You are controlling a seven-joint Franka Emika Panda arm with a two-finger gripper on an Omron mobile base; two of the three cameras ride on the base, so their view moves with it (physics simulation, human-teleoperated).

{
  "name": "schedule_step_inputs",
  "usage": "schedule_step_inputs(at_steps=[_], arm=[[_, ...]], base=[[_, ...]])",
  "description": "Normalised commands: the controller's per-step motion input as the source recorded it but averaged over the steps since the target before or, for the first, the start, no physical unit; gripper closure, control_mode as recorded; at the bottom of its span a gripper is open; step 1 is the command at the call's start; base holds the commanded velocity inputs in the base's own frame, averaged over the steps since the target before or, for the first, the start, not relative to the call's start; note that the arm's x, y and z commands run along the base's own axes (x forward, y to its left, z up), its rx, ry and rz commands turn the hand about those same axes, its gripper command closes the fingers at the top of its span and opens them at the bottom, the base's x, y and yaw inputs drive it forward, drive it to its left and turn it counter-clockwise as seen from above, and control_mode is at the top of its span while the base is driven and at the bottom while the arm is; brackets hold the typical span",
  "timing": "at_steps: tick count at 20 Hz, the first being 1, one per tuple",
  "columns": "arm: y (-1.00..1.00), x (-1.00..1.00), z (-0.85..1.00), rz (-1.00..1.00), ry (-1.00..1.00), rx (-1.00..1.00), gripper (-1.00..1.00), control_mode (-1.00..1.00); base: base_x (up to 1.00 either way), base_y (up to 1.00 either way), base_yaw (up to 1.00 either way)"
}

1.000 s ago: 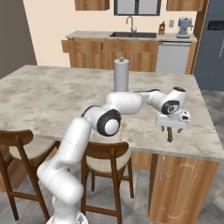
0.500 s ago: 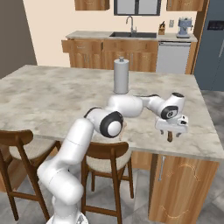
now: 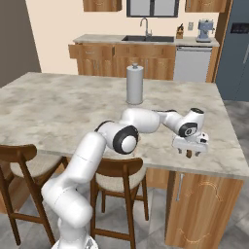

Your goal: Pick up the metallic utensils from the counter and place them in the open drawer. Make sure not to pick up any wooden utensils.

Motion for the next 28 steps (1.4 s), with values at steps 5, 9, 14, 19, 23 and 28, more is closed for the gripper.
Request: schedule_step_inputs(at_steps=[5,9,14,19,23,28], arm=[[0.0,0.0,0.0,0.0,0.0,0.0,1.0,-1.0],[0.0,0.0,0.0,0.0,0.0,0.0,1.0,-1.0],[0.0,0.0,0.0,0.0,-0.01,0.0,1.0,-1.0],[0.0,-0.1,0.44,0.0,-0.05,0.0,1.0,-1.0],[0.0,-0.33,0.97,0.0,-0.14,0.01,1.0,-1.0],[0.31,-0.6,1.0,0.0,-0.14,0.0,1.0,-1.0]], base=[[0.0,0.0,0.0],[0.0,0.0,0.0],[0.0,0.0,0.0],[0.0,0.0,0.0],[0.0,0.0,0.0],[0.0,0.0,0.0]])
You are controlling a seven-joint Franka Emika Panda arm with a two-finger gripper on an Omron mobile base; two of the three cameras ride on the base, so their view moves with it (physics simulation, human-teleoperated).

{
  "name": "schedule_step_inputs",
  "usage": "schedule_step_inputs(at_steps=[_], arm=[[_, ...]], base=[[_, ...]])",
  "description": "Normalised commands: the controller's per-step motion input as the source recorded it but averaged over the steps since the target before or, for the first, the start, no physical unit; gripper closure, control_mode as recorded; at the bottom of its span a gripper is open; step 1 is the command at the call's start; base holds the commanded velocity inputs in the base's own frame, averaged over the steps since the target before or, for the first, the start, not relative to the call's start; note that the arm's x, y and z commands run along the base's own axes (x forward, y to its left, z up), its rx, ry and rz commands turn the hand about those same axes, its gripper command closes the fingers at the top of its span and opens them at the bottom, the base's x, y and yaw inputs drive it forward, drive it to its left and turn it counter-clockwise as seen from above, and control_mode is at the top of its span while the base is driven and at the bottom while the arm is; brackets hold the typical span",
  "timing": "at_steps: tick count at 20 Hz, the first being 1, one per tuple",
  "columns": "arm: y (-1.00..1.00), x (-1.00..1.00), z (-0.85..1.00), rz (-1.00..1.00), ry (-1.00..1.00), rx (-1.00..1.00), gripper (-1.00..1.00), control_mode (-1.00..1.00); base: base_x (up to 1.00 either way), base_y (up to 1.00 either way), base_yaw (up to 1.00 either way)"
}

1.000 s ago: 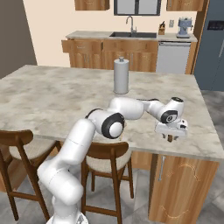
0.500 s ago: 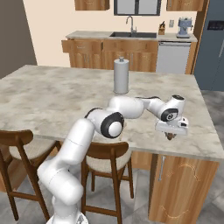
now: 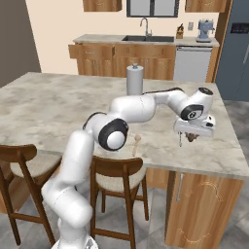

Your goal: Pick up the metallic utensils from the counter and place them in the open drawer. Make sure not to pick up any wooden utensils.

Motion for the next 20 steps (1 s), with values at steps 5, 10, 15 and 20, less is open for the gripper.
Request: schedule_step_inputs(at_steps=[5,10,15,20], arm=[[0.89,-0.92,0.71,0.0,-0.15,-0.08,1.0,-1.0],[1.0,-1.0,0.63,0.0,-0.13,-0.18,1.0,-1.0],[1.0,-1.0,0.47,0.0,0.0,-0.27,1.0,-1.0],[1.0,-0.98,0.05,0.0,0.01,-0.37,1.0,-1.0]], base=[[0.0,0.0,0.0],[0.0,0.0,0.0],[0.0,0.0,0.0],[0.0,0.0,0.0]])
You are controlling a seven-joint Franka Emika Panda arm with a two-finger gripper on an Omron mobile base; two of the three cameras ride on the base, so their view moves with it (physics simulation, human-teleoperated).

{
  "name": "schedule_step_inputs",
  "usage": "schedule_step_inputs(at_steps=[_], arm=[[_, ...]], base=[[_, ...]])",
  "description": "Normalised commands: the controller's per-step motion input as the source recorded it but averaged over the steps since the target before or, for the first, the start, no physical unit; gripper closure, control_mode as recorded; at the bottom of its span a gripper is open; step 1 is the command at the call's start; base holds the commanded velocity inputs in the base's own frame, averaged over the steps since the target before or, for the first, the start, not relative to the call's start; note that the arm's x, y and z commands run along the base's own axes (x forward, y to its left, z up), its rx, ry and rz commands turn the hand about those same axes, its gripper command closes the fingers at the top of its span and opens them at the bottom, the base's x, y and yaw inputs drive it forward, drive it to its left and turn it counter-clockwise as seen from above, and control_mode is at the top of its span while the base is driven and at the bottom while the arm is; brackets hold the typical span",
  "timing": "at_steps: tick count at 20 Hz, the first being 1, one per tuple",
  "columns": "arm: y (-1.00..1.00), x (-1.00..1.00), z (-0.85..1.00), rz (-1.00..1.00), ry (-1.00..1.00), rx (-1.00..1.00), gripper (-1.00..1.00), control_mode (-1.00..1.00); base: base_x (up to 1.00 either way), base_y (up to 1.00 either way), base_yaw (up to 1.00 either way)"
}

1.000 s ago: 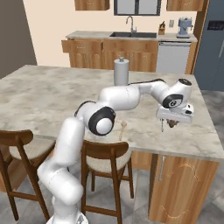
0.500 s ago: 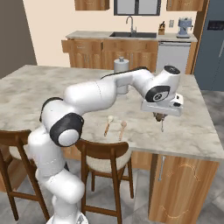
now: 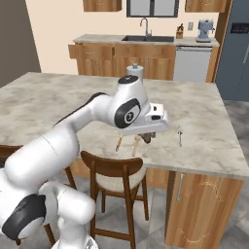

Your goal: Pick up the metallic utensils from the counter and place them in the open drawer. Make sure not to pick up any wooden utensils.

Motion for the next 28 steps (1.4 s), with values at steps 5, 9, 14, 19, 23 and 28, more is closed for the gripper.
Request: schedule_step_inputs(at_steps=[5,9,14,19,23,28], arm=[[0.96,-0.95,0.0,0.0,-0.21,-0.07,1.0,-1.0],[0.48,-0.58,0.49,-0.04,-0.24,0.08,1.0,-1.0],[0.24,-0.34,0.67,-0.04,0.01,0.06,1.0,-1.0],[0.15,-0.22,0.16,0.0,0.03,0.19,1.0,-1.0],[0.03,-0.18,0.24,0.03,0.16,0.21,1.0,-1.0],[0.1,-0.12,0.01,0.07,0.14,0.16,1.0,-1.0]], base=[[0.0,0.0,0.0],[0.0,0.0,0.0],[0.0,0.0,0.0],[0.0,0.0,0.0],[0.0,0.0,0.0],[0.0,0.0,0.0]])
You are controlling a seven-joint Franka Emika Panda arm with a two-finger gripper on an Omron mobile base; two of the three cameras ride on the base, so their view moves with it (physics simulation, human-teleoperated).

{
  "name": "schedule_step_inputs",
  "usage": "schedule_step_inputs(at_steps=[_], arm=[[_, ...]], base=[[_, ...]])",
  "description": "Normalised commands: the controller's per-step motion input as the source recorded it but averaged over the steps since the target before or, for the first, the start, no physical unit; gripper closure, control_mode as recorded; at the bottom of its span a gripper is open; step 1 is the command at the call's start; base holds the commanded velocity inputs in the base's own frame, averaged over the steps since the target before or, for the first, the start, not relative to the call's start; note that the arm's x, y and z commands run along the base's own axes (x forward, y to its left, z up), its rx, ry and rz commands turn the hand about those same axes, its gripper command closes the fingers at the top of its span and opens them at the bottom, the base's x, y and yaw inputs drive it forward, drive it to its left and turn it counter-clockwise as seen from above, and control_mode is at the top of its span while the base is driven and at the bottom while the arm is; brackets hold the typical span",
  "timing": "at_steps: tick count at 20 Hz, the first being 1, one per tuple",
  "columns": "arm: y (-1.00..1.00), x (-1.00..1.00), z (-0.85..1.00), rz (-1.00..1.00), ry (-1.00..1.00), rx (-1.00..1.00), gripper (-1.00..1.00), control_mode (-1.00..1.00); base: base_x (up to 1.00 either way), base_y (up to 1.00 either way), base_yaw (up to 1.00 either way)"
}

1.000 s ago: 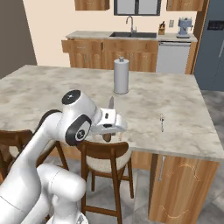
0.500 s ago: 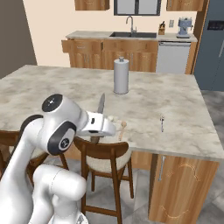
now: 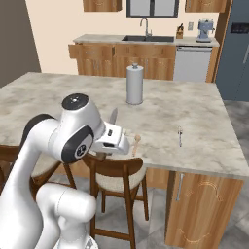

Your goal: Pick up the metallic utensils from the counter and place them in the open drawer. Make sure not to pick up any wooden utensils.

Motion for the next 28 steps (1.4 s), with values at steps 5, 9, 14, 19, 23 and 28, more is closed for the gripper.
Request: schedule_step_inputs(at_steps=[5,9,14,19,23,28], arm=[[0.28,-0.09,-0.02,0.09,0.02,0.11,1.0,-1.0],[0.33,-0.01,-0.02,0.05,0.02,0.01,1.0,-1.0],[0.32,0.0,0.0,0.07,0.06,0.02,1.0,-1.0],[0.11,0.0,-0.02,0.04,0.01,0.0,1.0,-1.0],[0.0,0.0,0.0,0.0,0.0,0.0,1.0,-1.0],[0.0,0.0,0.0,0.0,0.0,0.0,1.0,1.0]], base=[[0.0,0.0,0.0],[0.0,0.0,0.0],[0.0,0.0,0.0],[0.0,0.0,0.0],[0.0,0.0,0.0],[-0.07,-0.05,0.0]])
